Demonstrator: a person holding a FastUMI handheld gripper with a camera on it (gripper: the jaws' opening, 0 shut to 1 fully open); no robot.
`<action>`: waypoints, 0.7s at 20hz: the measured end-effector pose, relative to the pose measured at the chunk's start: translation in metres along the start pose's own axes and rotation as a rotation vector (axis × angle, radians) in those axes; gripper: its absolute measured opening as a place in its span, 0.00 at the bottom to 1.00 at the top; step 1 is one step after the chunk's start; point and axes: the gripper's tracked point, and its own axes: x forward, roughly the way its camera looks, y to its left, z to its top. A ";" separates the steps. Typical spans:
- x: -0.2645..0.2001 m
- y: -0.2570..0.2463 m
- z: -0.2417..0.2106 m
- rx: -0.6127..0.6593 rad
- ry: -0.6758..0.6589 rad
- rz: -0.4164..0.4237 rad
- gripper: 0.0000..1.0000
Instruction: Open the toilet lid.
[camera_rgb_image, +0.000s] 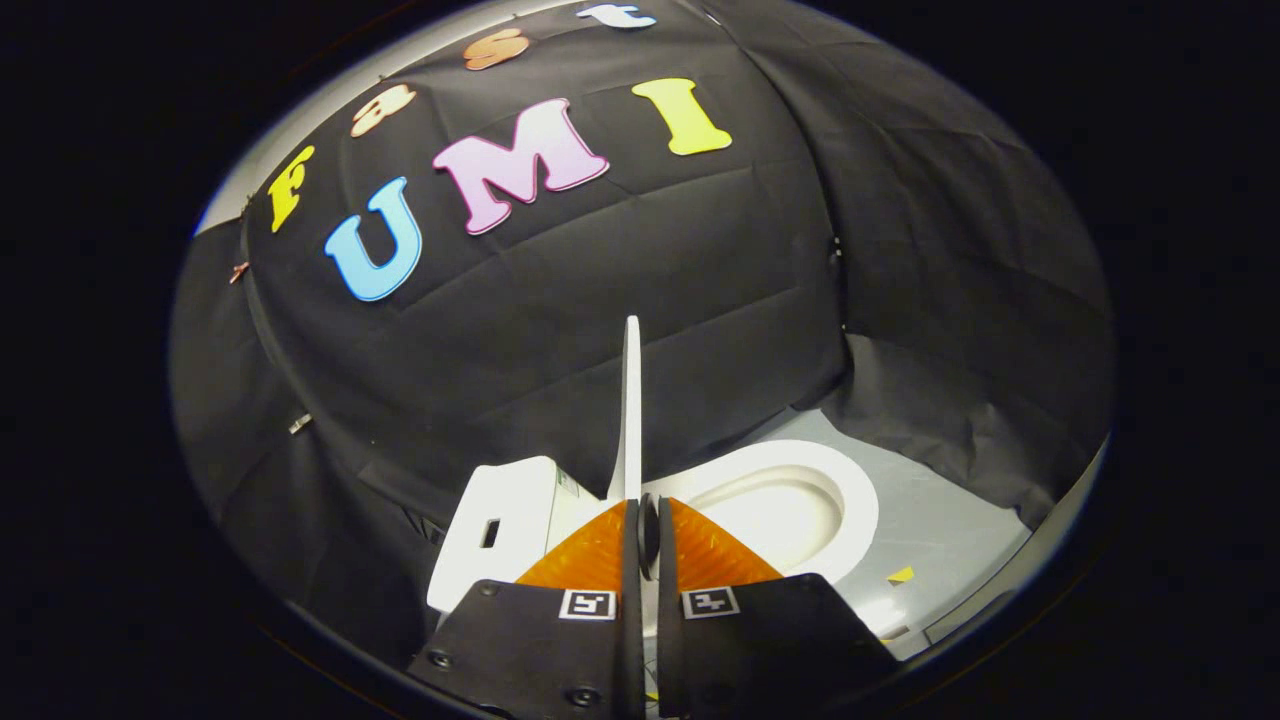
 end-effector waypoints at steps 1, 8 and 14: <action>-0.001 0.007 -0.001 -0.017 -0.006 -0.006 0.10; -0.006 0.066 -0.011 -0.123 -0.035 -0.010 0.11; -0.007 0.110 -0.023 -0.201 -0.049 -0.005 0.11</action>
